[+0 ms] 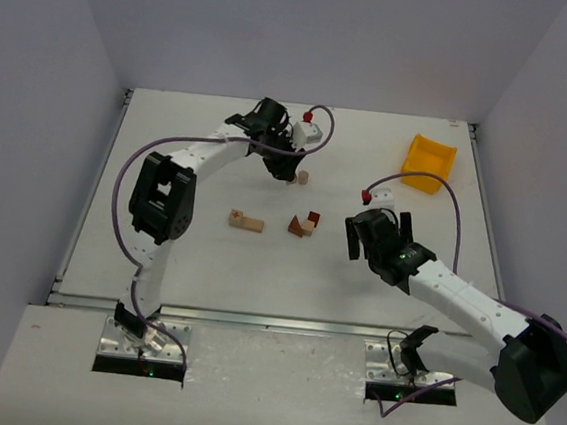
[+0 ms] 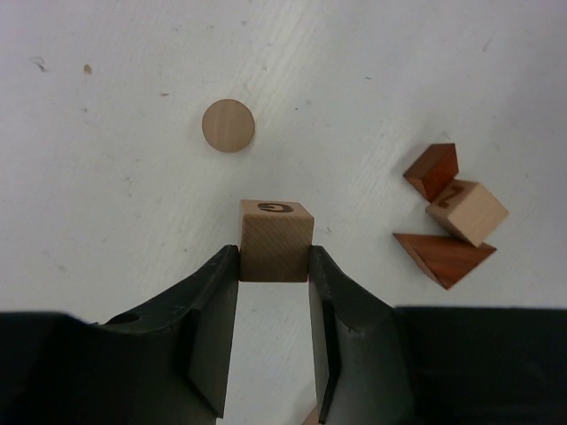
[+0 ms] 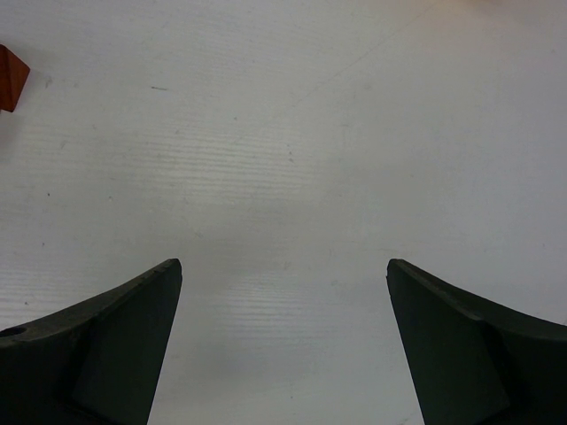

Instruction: Build the wood block tower

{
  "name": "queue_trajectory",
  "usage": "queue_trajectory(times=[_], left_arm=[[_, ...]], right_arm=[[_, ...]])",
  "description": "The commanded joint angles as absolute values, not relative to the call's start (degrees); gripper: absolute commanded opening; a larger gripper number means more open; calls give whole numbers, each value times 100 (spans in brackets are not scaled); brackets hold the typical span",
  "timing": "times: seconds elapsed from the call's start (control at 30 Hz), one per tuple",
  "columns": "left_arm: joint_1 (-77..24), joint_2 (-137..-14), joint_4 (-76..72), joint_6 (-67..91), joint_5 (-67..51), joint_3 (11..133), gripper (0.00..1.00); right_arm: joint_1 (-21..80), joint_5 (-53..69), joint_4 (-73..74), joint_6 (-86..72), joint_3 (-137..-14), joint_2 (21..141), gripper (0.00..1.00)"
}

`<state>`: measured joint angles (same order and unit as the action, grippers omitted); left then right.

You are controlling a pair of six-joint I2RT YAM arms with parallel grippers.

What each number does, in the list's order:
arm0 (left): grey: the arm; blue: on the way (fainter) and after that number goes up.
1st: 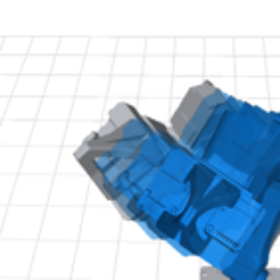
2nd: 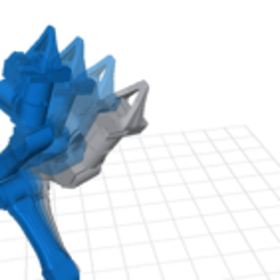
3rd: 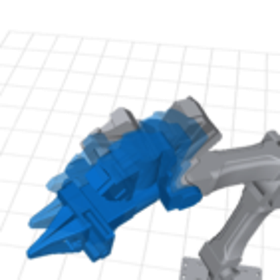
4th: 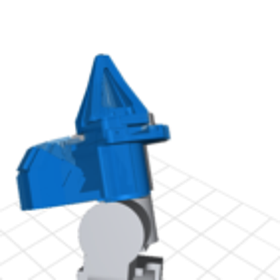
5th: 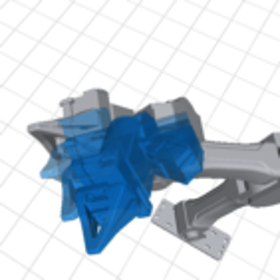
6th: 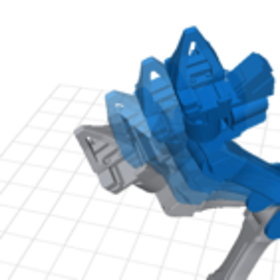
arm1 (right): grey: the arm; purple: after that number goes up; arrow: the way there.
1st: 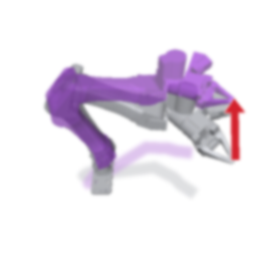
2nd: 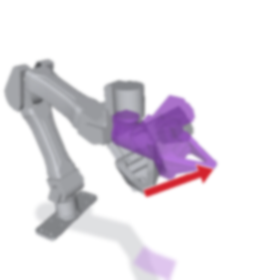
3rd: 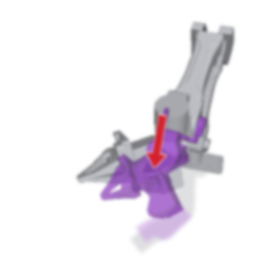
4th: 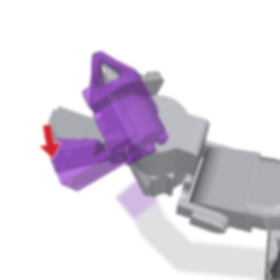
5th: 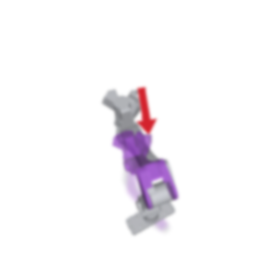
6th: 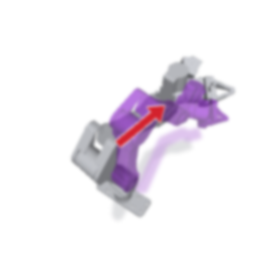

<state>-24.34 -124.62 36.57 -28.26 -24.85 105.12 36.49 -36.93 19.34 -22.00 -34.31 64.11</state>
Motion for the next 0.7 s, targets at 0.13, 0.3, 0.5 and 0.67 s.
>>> queue_trajectory(times=[0.13,0.3,0.5,0.67], left_arm=[[-2424,-10821,4618,-5933,-3521,9979,0],[-2345,-10324,5626,-6965,-3842,9803,4],[-2266,-9706,5629,-7193,-3744,8784,0],[-2224,-9488,5634,-7327,-3884,8380,0]], right_arm=[[3625,-3894,1880,-2297,-3494,6214,99],[3622,-4108,1872,-2307,-3553,6339,99],[3630,-4339,1887,-2248,-3737,6924,99],[3630,-4408,1967,-2238,-3980,7486,99]])
